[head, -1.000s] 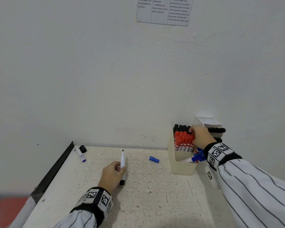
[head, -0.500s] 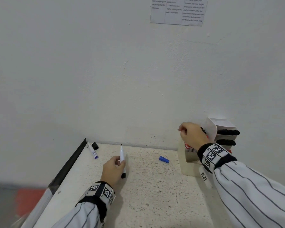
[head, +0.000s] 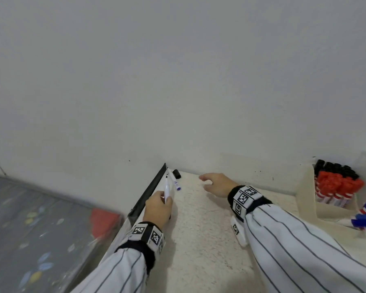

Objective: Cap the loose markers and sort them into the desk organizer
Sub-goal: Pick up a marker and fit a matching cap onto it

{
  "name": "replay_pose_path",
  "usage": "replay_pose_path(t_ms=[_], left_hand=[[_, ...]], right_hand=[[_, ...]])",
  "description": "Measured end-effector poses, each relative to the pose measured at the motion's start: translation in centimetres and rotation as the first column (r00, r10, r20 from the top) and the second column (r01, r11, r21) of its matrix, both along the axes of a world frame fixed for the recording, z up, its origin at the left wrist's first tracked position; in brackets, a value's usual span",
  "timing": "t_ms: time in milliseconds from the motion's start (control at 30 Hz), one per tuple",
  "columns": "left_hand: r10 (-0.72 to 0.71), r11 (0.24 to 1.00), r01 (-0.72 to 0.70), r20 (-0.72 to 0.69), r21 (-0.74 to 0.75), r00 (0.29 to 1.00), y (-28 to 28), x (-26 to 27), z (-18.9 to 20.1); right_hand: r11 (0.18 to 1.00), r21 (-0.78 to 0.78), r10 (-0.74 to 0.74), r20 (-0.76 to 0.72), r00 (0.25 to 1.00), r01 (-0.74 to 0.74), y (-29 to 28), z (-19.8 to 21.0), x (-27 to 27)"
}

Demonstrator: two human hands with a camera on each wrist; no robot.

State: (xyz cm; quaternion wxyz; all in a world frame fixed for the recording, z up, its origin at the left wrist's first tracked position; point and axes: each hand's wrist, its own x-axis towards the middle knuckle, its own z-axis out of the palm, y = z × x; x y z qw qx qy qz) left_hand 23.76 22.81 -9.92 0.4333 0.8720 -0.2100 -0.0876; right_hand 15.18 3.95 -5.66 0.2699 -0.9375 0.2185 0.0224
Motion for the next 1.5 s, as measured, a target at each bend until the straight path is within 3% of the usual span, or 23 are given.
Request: replay_pose_path(t_ms=[267,400,467,567,700,767,867,933,1067,1267,1500], left_hand=[[-0.017,1.000,0.017,-0.019,-0.008,1.000,-0.2,0.1,-0.6],[-0.006,1.000,0.006,-0.031,-0.004,1.000,-0.2,0.3,-0.7],[-0.010,1.000,0.010,-0.019,0.000,1.000,-0.3,0.4,-0.7],[-0.010,1.000,0.010,-0.009,-0.007,1.000,-0.3,0.4,-0.8],[-0.014,1.000,0.014,-0.017,-0.010,1.000,-0.4,0.3,-0.9],[-0.017,1.000,0.017,-0.012,-0.016,1.000,-0.4,0.3,-0.8],[-0.017,1.000,0.017,-0.018,-0.021,1.000,-0.5,0.3,-0.9],[-0.015,1.000,0.014,-0.029,-0.025,0.999,-0.5,0.3,-0.8],[-0.022,1.000,0.022,-0.041,-0.017,0.999,-0.6,0.3,-0.9],[-0.030,0.999,0.028,-0.059,-0.026,0.998,-0.6,0.4,-1.1],[-0.034,0.999,0.032,-0.034,-0.042,0.999,-0.7,0.4,-1.2]], right_hand=[[0.991,0.076,0.105,0.029,0.994,-0.107,2.5,-2.6,6.7],[0.986,-0.094,0.130,-0.090,0.987,-0.138,2.8,-2.8,7.7],[0.972,-0.224,0.058,-0.040,0.997,-0.066,2.7,-2.7,7.9],[0.961,-0.275,-0.006,0.090,0.996,0.031,2.3,-3.1,8.0],[0.950,-0.310,-0.004,-0.110,0.994,-0.031,1.4,-3.3,7.6],[0.951,-0.308,-0.070,-0.151,0.986,0.020,1.1,-3.3,7.3],[0.936,-0.330,-0.127,0.015,0.992,0.125,0.7,-3.4,6.9],[0.950,-0.311,-0.033,0.000,0.999,0.031,0.2,-3.7,6.9],[0.953,-0.257,0.110,-0.200,0.974,-0.160,0.4,-3.7,7.2],[0.949,-0.314,-0.052,-0.170,0.984,-0.004,0.8,-3.8,7.6],[0.954,-0.252,-0.177,-0.043,0.983,0.161,1.3,-3.4,6.7]])
